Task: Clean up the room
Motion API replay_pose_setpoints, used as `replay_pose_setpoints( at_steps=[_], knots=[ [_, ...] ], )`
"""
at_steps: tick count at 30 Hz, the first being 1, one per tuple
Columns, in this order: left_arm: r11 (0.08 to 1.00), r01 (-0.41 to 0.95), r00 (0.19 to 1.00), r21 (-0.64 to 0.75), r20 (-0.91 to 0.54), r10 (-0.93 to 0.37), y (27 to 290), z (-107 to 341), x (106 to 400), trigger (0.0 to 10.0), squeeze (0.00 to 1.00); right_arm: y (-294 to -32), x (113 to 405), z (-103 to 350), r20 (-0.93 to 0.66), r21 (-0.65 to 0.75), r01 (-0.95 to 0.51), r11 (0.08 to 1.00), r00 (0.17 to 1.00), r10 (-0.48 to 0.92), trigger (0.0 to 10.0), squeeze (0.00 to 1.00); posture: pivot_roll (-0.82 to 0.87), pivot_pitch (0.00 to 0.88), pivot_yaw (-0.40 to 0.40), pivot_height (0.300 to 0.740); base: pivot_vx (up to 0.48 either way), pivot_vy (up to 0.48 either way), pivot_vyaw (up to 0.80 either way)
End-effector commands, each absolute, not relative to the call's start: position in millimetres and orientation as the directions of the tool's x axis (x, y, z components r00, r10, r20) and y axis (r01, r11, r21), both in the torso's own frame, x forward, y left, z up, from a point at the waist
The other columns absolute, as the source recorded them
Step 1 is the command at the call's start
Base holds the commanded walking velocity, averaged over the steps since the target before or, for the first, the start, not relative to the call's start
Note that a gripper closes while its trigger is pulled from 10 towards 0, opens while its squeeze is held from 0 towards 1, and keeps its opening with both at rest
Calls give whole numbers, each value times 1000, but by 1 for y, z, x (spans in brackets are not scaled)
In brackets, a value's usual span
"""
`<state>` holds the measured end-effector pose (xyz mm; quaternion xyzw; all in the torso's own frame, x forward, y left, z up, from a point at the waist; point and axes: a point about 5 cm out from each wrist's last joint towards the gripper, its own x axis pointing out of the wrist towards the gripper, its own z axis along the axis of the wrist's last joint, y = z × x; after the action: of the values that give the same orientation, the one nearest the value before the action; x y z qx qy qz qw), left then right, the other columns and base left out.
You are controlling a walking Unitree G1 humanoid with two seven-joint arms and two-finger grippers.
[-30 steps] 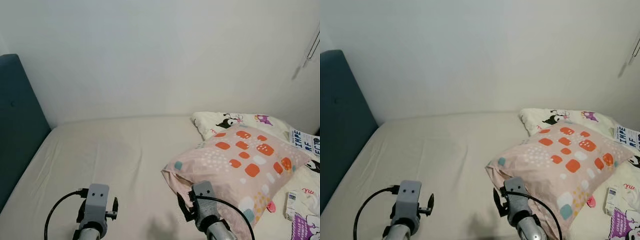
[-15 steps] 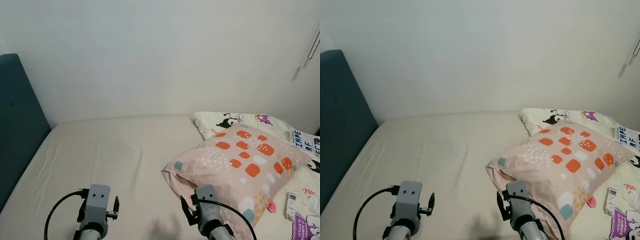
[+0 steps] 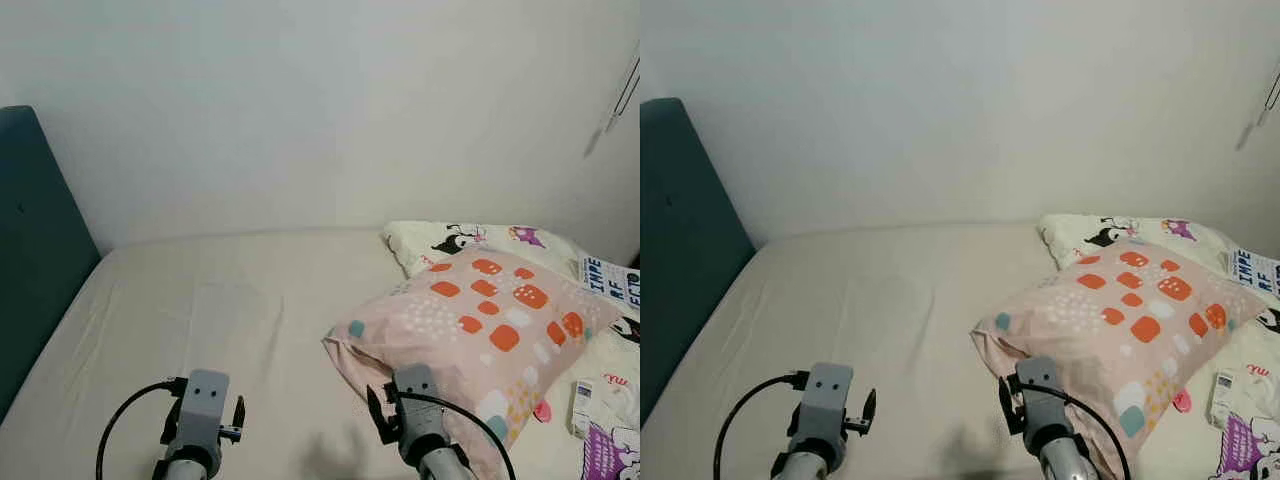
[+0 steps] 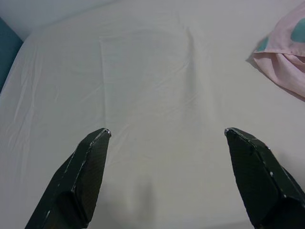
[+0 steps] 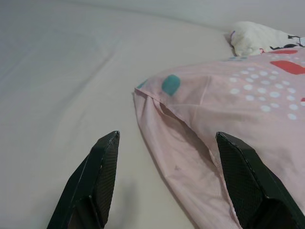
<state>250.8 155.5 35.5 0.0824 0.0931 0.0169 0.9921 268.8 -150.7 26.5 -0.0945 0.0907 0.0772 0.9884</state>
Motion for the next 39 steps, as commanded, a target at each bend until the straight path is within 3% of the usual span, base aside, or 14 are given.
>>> replay_pose_setpoints(
  at_steps=[1, 39],
  knots=[
    [985, -10, 981, 172, -192, 43, 154, 35, 249, 10000, 0, -151, 269, 26, -204, -175, -166, 971, 970, 129, 10000, 0, -8, 91, -32, 740, 0, 0, 0],
    [985, -13, 981, 173, -186, 46, 155, 36, 247, 10000, 0, -151, 271, 28, -205, -116, -161, 980, 969, 135, 10000, 0, -8, 69, -34, 740, 0, -33, 0]
  ],
)
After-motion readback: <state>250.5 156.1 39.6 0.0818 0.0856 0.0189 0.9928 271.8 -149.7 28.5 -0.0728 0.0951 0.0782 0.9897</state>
